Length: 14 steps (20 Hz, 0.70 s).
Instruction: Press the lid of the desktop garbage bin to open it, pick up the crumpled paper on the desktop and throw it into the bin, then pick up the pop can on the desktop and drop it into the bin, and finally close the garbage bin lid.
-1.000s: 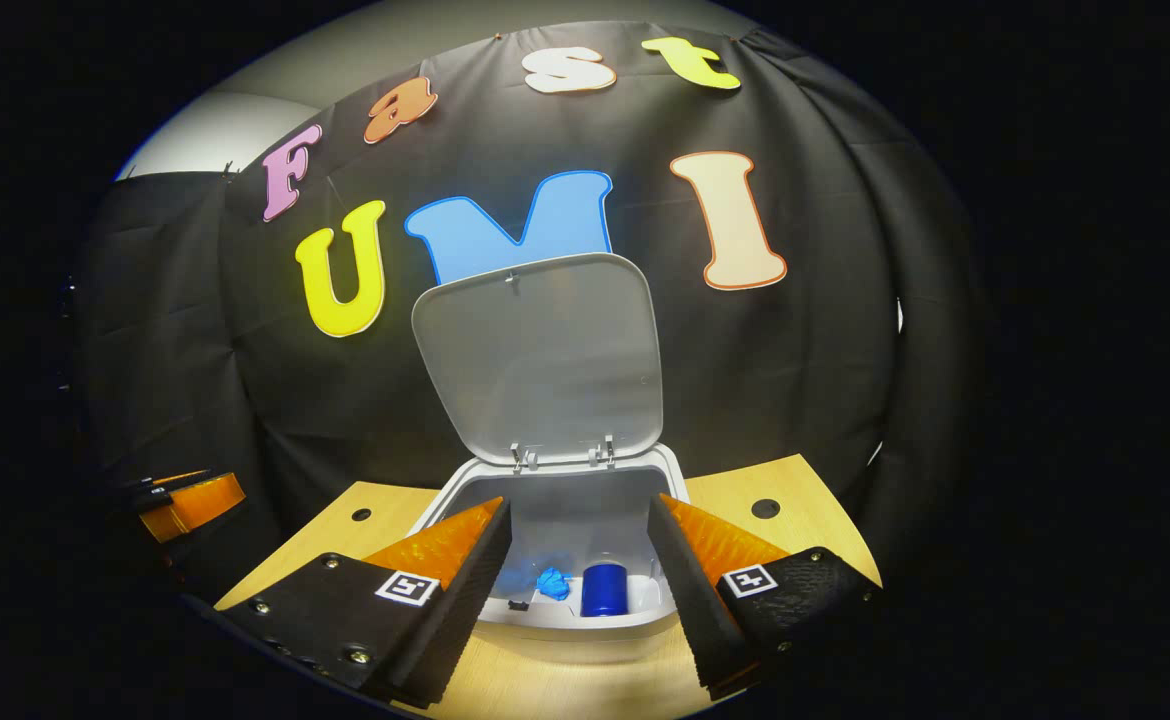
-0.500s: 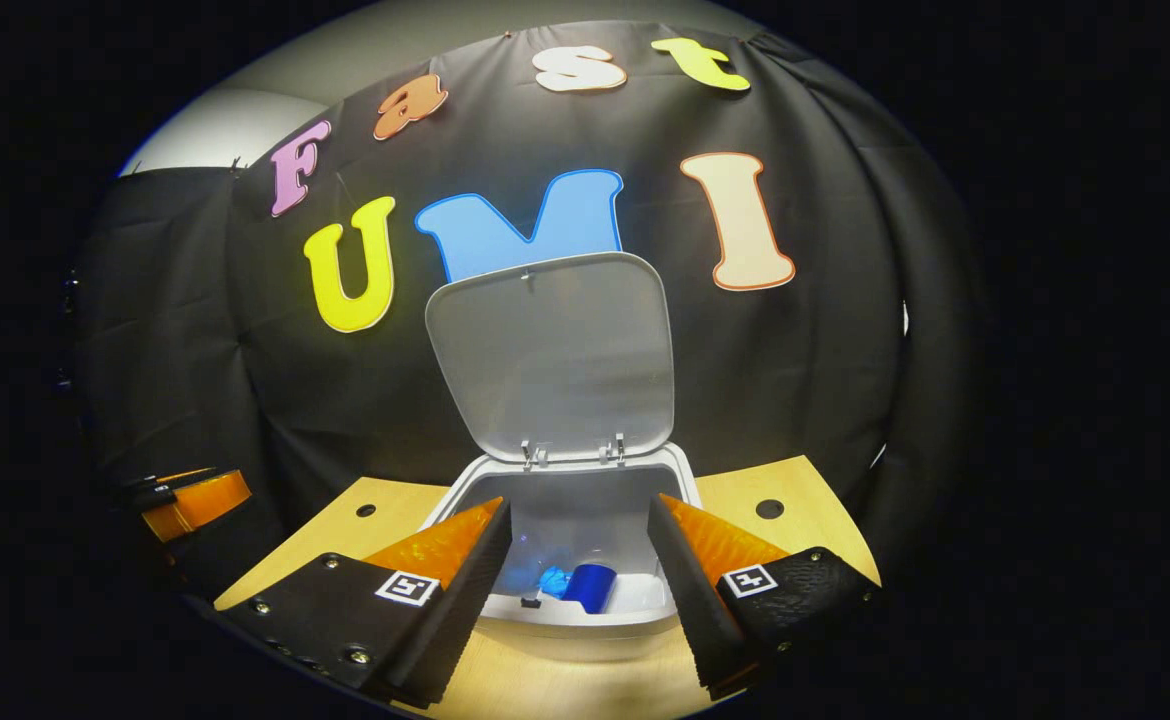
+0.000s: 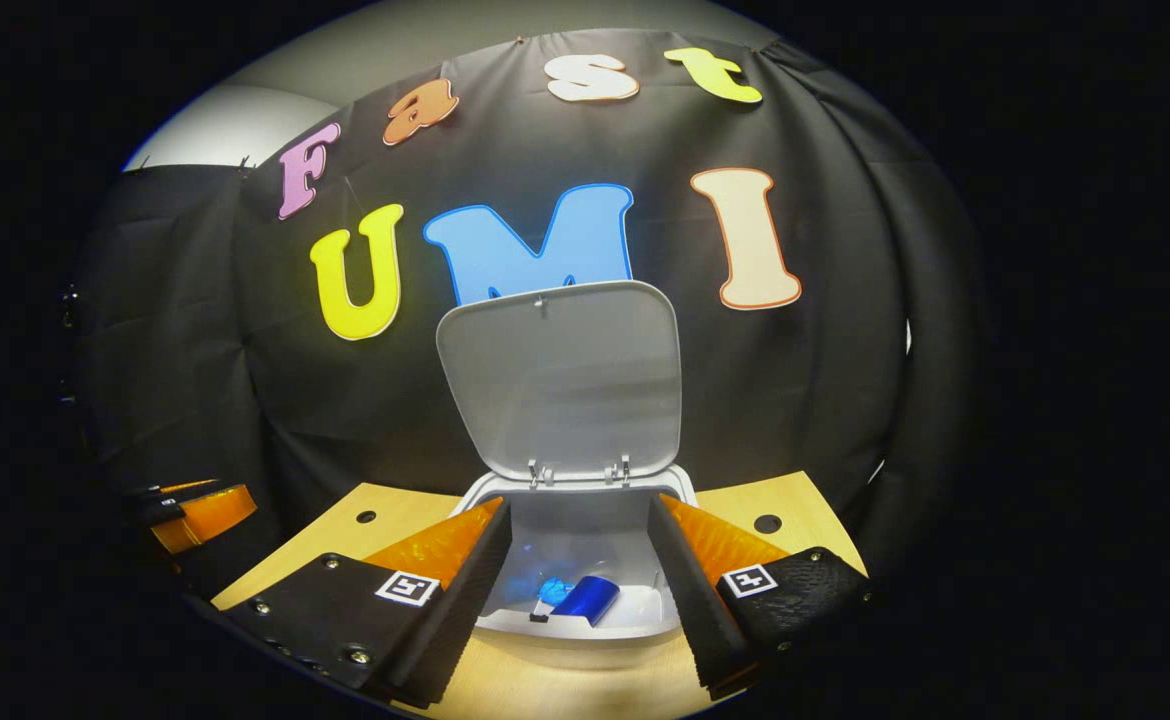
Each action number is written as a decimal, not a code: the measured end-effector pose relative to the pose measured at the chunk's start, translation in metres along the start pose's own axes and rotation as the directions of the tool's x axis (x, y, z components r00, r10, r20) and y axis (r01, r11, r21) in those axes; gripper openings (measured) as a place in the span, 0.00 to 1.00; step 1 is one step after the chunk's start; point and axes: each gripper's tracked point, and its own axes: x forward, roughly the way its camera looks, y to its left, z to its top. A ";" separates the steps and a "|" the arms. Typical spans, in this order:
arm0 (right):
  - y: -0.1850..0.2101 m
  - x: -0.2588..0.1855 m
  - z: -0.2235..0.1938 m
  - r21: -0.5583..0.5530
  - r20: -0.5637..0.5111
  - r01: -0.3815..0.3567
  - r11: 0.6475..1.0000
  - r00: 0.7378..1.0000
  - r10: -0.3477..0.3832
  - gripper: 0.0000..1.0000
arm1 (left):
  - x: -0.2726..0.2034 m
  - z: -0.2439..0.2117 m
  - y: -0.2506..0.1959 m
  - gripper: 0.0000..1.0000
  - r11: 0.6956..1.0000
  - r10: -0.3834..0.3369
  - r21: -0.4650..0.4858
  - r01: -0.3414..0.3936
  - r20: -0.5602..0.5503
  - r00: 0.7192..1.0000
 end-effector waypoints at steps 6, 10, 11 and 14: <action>0.007 0.002 0.024 -0.009 0.041 -0.008 1.000 0.999 0.009 0.88 | -0.003 0.001 0.003 0.80 1.000 0.001 0.001 -0.001 -0.001 1.000; 0.012 0.007 0.041 -0.021 0.069 -0.015 1.000 0.997 0.017 0.88 | -0.004 0.000 0.006 0.80 1.000 0.003 0.000 -0.003 -0.006 1.000; 0.014 0.008 0.047 -0.024 0.079 -0.016 1.000 0.997 0.018 0.88 | -0.005 0.000 0.006 0.80 1.000 0.003 0.000 -0.003 -0.006 1.000; 0.017 0.011 0.065 -0.023 0.117 -0.010 1.000 0.993 0.013 0.88 | -0.006 -0.002 0.008 0.80 1.000 0.007 0.001 -0.007 -0.010 1.000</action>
